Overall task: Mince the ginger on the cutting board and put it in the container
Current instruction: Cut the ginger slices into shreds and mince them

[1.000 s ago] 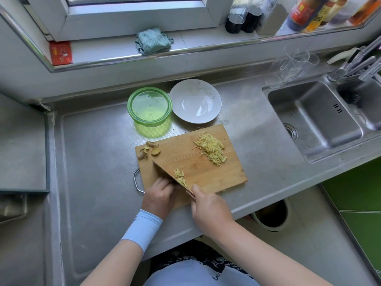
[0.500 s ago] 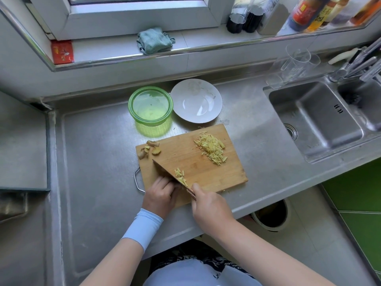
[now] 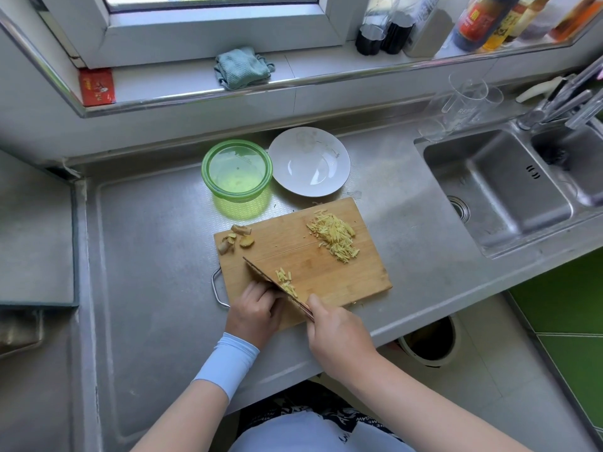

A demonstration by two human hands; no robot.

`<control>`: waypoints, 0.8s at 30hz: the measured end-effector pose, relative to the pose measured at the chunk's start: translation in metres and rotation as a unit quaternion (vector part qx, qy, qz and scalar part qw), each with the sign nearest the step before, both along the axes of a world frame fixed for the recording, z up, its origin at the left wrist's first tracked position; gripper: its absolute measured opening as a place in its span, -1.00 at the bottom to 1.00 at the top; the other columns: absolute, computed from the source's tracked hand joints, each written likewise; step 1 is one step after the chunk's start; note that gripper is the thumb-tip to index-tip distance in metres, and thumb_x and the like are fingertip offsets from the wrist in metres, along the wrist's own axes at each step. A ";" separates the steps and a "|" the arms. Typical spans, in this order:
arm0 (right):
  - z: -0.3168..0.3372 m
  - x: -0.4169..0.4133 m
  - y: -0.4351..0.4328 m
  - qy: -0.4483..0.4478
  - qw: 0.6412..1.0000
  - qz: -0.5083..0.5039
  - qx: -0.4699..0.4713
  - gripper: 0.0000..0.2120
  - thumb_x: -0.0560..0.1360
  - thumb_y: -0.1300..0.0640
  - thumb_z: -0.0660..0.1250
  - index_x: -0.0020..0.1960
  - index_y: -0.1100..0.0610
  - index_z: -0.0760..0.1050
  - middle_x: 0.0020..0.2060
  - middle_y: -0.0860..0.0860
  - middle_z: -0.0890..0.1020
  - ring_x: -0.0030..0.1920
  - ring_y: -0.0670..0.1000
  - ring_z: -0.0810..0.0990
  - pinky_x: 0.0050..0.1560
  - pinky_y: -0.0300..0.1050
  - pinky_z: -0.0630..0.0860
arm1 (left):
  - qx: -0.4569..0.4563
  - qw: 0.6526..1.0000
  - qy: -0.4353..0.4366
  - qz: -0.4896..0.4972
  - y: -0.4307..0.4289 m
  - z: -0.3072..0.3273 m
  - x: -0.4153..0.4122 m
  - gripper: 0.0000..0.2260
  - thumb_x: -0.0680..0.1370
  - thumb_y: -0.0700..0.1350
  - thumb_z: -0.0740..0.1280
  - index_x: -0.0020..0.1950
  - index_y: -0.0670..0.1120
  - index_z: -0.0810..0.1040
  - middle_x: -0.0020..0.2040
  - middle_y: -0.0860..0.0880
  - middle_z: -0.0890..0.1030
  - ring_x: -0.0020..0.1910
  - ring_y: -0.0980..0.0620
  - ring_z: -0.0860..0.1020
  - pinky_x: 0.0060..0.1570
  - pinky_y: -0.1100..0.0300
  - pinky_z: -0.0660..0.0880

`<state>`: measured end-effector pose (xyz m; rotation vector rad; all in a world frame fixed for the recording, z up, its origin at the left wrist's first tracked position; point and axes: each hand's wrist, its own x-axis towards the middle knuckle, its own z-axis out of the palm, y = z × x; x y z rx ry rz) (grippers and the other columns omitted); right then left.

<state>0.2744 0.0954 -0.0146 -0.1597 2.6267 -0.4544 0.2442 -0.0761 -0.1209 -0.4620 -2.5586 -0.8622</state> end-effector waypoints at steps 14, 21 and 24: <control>-0.004 -0.006 -0.006 0.019 1.000 0.010 -0.001 -0.94 0.66 0.07 0.09 0.07 0.06 0.26 -0.41 -0.02 0.35 -0.33 0.18 0.41 -0.35 -0.04 0.28 | -0.018 0.999 -0.015 -0.035 -0.009 0.007 -0.003 -0.79 0.54 -0.14 0.29 -0.19 -0.15 0.68 -0.22 -0.09 0.62 -0.24 -0.07 0.50 -0.21 0.17 0.43; -0.002 0.008 0.002 0.005 1.000 0.004 0.016 -0.73 0.65 0.08 0.10 0.34 0.03 0.27 -0.15 0.09 0.62 -0.22 0.17 0.48 -0.25 -0.02 0.31 | -0.029 0.999 -0.006 -0.028 -0.011 0.004 -0.004 -0.81 0.50 -0.17 0.31 -0.24 -0.17 0.66 -0.24 -0.13 0.63 -0.25 -0.09 0.52 -0.27 0.11 0.48; -0.004 0.001 -0.005 0.003 1.000 0.000 0.004 -0.83 0.65 0.08 0.10 0.23 0.06 0.29 -0.25 0.09 0.54 -0.22 0.19 0.54 -0.29 -0.03 0.34 | -0.022 0.999 -0.012 -0.031 -0.010 0.003 -0.004 -0.80 0.52 -0.14 0.31 -0.23 -0.18 0.66 -0.24 -0.12 0.62 -0.21 -0.07 0.49 -0.27 0.11 0.47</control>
